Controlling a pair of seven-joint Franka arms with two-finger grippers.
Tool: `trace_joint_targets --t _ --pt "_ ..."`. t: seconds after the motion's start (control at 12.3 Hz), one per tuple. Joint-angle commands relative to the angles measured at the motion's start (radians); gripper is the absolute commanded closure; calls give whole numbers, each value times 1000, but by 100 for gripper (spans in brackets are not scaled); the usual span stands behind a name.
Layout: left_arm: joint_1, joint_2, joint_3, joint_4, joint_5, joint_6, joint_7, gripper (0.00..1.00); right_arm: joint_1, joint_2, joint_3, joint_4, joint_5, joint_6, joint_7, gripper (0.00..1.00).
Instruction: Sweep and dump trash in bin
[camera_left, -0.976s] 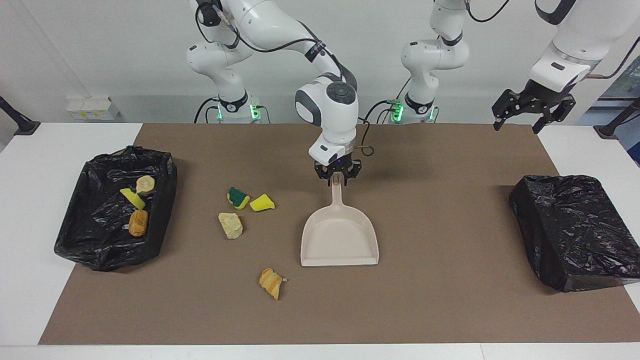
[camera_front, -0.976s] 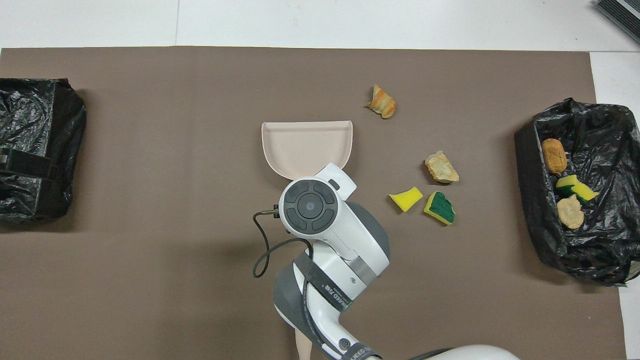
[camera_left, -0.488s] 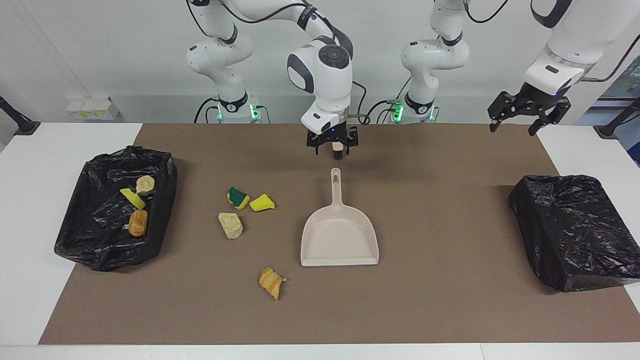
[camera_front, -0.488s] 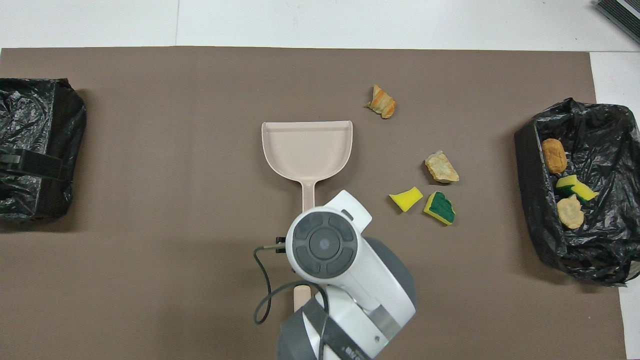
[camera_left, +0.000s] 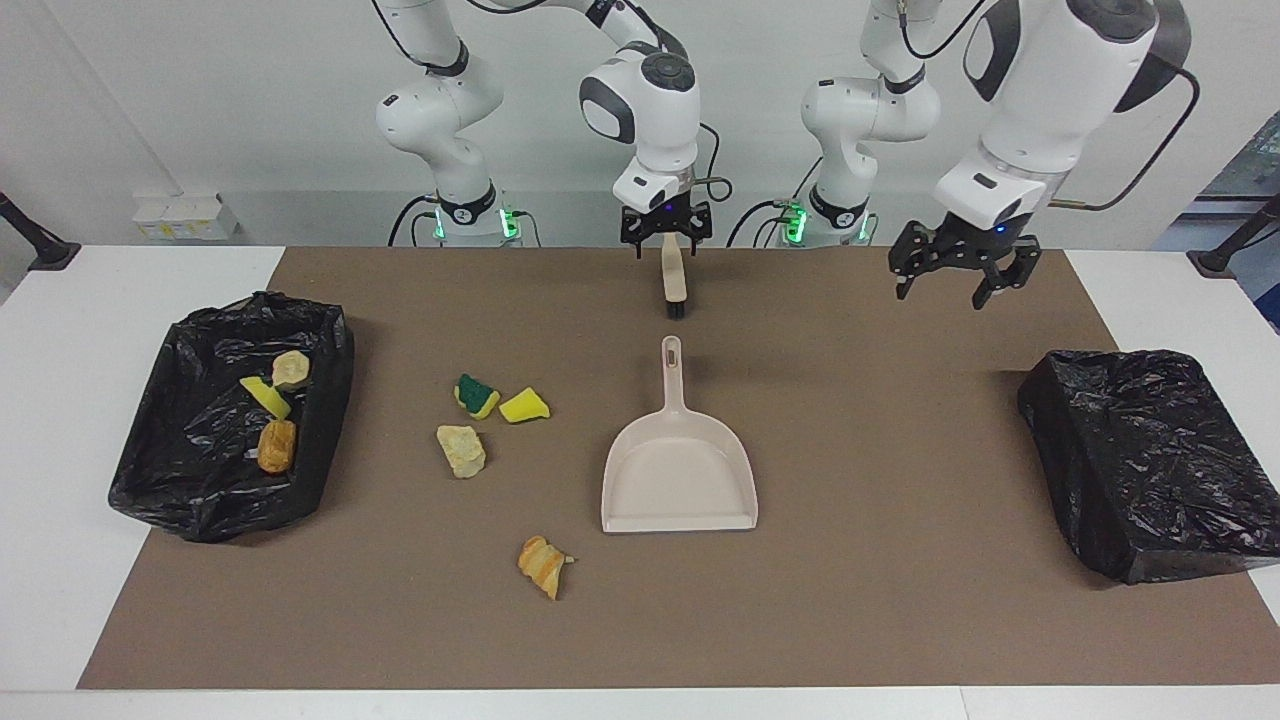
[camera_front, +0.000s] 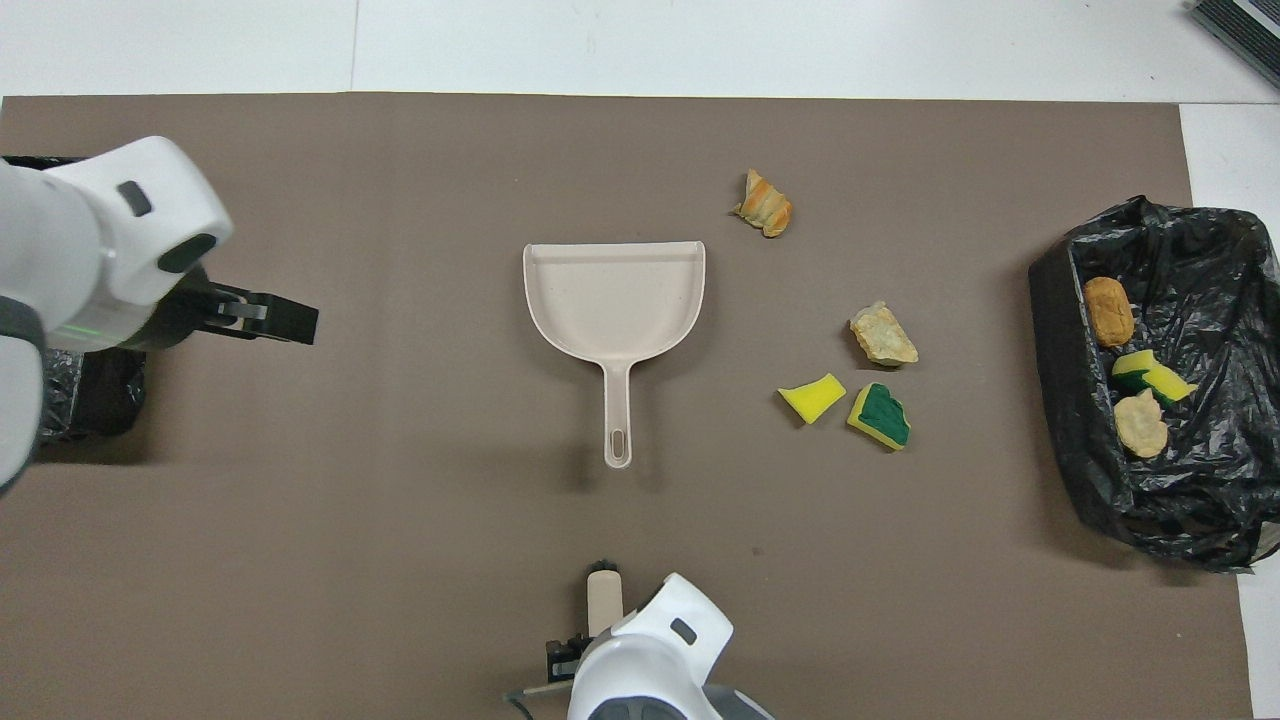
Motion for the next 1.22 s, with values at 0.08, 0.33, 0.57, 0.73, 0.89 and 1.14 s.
trace_joint_targets --t 0.08,0.33,0.57,0.73,0.89,1.14 --pt "-139 34 15 -91 0 121 -131 0 155 -40 -4 -165 23 161 163 0" --pt "-282 136 15 -131 0 236 -258 0 209 -21 -3 -213 22 213 194 5" --pt "-376 202 13 -184 -2 420 -363 0 231 -32 -1 -225 23 204 209 22" --pt "-434 256 13 -184 -10 491 -465 0 235 -35 0 -225 23 199 231 58" --pt "-442 301 13 -184 -10 548 -479 0 235 -29 0 -217 23 199 240 100" --pt "-470 336 13 -184 -10 533 -490 0 226 -47 -3 -211 22 193 242 100"
